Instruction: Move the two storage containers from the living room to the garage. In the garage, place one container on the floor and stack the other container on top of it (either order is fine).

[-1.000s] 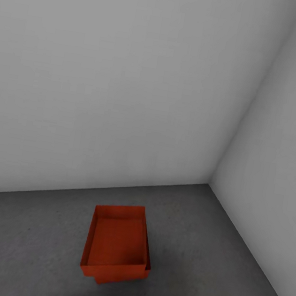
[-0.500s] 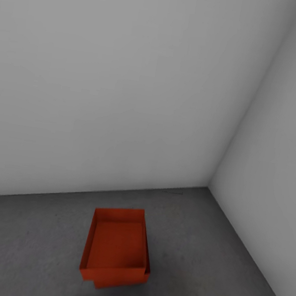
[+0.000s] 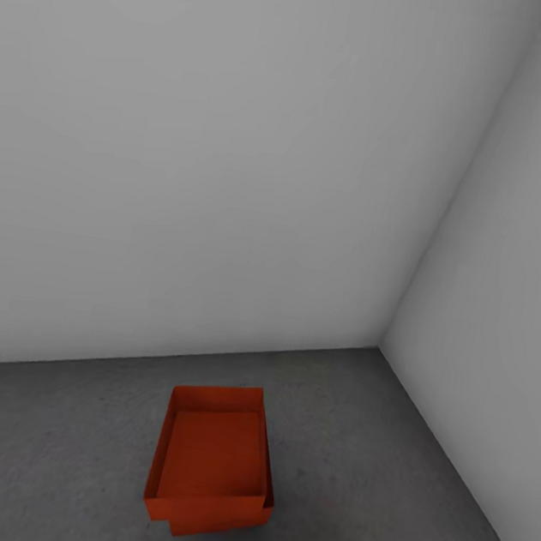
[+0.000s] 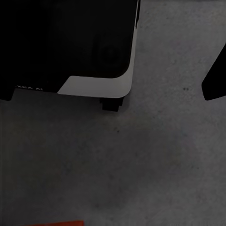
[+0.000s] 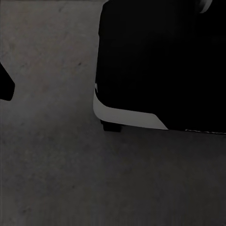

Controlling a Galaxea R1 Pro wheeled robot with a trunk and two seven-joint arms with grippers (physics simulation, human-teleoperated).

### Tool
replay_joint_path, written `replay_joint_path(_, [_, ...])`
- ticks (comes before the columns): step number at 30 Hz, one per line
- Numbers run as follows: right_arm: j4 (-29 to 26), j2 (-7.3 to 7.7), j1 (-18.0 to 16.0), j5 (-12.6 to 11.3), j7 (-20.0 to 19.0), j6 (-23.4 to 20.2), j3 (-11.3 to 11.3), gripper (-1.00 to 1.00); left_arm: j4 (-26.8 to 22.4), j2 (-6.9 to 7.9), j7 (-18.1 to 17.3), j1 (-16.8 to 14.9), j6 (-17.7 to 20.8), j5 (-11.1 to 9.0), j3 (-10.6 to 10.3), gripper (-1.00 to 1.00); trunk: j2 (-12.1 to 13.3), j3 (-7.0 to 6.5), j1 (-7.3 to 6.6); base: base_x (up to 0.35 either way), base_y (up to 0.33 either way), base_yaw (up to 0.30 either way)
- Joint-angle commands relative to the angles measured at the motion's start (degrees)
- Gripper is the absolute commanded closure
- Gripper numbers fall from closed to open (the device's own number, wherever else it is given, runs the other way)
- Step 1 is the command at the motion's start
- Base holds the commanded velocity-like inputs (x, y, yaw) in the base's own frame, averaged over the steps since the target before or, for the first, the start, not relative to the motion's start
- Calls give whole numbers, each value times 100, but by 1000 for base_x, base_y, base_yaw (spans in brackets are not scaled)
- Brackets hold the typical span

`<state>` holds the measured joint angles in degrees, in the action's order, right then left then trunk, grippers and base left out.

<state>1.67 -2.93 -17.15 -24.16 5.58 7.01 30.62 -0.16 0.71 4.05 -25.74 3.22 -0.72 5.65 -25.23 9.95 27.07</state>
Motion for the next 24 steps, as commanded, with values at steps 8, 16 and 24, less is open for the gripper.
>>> replay_joint_path(8, [18, -4, -7, -52, 7, 29, 46, -100, -2, 0, 8, -1, 19, -7, 42, -100, -10, -62, 3, 0, 0, 0])
replay_joint_path(16, [15, 23, -7, -47, 13, 36, 42, -100, -2, 0, 8, -3, 20, -7, 42, -100, -10, -135, 3, 0, 0, 0])
replay_joint_path(24, [16, 7, -7, -45, 13, 37, 49, -100, -2, 0, 8, -2, 20, -7, 42, -100, -10, -207, 3, 0, 0, 0])
